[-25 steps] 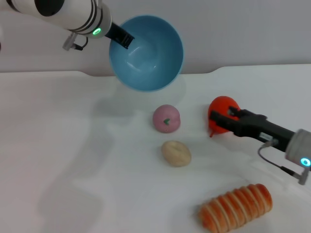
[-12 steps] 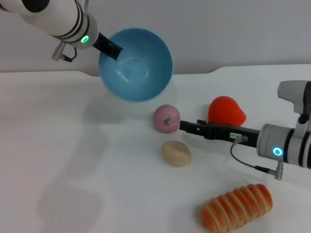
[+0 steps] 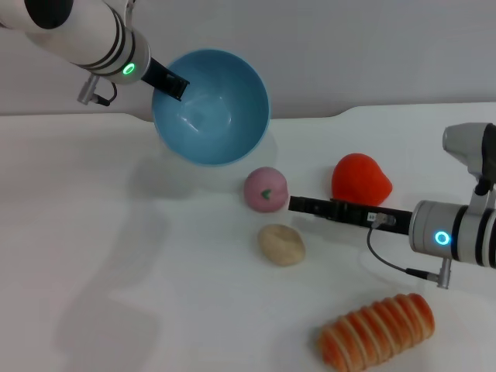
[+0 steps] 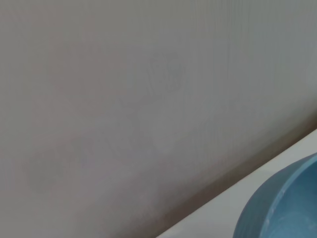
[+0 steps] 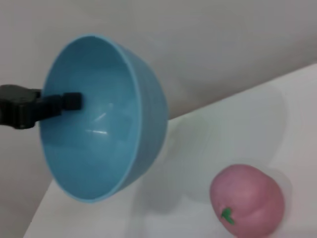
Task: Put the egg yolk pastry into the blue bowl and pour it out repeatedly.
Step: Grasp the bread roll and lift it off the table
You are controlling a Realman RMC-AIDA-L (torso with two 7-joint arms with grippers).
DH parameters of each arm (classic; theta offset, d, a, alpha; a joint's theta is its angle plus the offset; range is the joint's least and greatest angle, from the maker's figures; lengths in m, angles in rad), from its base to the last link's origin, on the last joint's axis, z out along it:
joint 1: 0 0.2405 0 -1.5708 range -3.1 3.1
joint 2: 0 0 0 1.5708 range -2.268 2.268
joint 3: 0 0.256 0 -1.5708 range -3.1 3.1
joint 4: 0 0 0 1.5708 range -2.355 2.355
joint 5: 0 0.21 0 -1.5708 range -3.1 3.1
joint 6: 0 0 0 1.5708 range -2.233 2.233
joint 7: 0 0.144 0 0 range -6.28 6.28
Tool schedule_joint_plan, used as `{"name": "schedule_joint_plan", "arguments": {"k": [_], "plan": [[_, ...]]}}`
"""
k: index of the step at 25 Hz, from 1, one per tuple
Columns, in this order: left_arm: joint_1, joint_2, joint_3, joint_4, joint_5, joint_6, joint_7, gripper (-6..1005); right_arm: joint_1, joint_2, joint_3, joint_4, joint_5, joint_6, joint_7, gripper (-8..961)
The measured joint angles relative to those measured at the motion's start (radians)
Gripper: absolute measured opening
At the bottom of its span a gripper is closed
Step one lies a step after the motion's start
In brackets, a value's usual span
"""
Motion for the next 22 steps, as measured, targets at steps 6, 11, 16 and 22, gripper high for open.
{"name": "schedule_joint_plan", "arguments": {"k": [6,11,16,22], "plan": [[0.000,0.000,0.000,0.000,-0.001,0.007,-0.001,-1,0.007,-0.003,-0.001,-0.009,-0.065,-0.001,0.065,709],[0.002,0.001,0.003,-0.008,-0.003,0.010,-0.001,-1,0.042,0.009,-0.024,-0.006,-0.065,0.017,0.072,704],[0.002,0.000,0.004,-0.006,-0.003,0.011,-0.001,-1,0.049,0.012,-0.025,-0.001,-0.063,0.033,0.166,700],[0.005,0.000,0.006,-0.001,-0.002,0.015,-0.001,0,0.046,0.011,-0.035,0.002,-0.065,-0.003,0.216,694]]}}
